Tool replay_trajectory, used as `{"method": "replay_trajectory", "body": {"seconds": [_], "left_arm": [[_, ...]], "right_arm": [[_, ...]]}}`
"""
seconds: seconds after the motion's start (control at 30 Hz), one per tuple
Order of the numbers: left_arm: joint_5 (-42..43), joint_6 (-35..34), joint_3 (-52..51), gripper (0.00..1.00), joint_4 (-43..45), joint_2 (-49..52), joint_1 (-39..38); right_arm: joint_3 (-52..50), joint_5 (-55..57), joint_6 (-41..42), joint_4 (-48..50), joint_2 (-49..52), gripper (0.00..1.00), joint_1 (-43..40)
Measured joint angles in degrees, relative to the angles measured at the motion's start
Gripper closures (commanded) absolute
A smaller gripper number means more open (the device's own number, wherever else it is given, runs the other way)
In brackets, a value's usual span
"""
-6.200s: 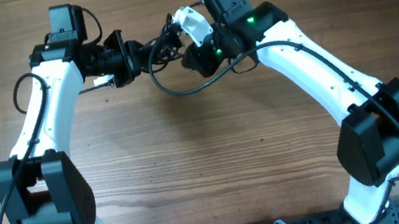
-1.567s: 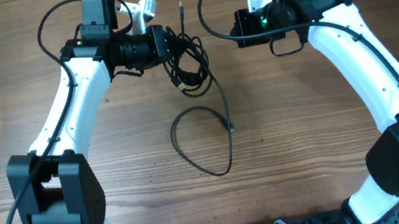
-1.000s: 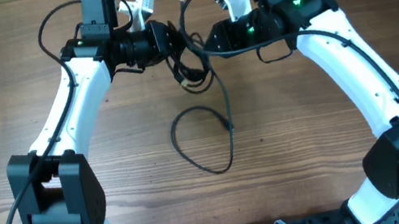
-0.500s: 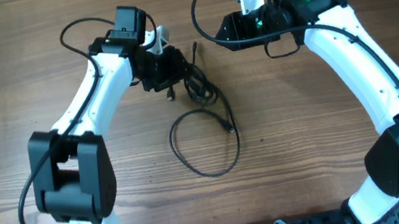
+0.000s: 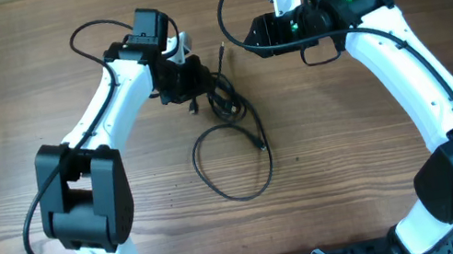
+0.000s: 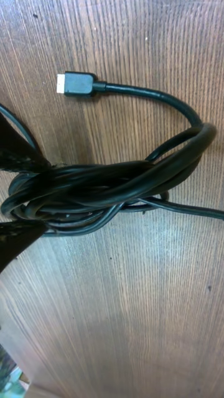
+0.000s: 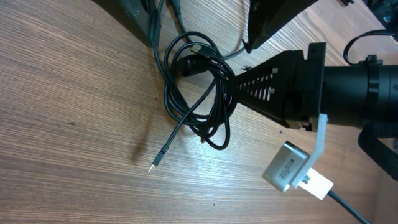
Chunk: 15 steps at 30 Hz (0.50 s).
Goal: Untangle cables
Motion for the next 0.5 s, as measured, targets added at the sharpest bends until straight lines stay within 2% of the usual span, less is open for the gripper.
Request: {"method": "replay_trajectory", "body": {"seconds": [0.37,0.43,0.47,0.5], "left_arm": [[-11.63,-2.73,0.00,0.84,0.94,0.00,-5.62],[-13.16,-3.02,0.00,0.89,1.20,0.00,-5.97],[-13.66,-3.23,0.00,0.96,1.40,0.00,-6.05],[-14.32,-3.45,0.00,0.96,1.68,0.02,-6.21]], "right_arm": [[0.00,0.39,0.00,0.00,0.00,0.52,0.00],[0.00,0.39,0.00,0.00,0.00,0.51,0.00],[0.00,0.39,0.00,0.00,0.00,0.51,0.00],[0.00,0.39,0.00,0.00,0.00,0.51,0.00]]}}
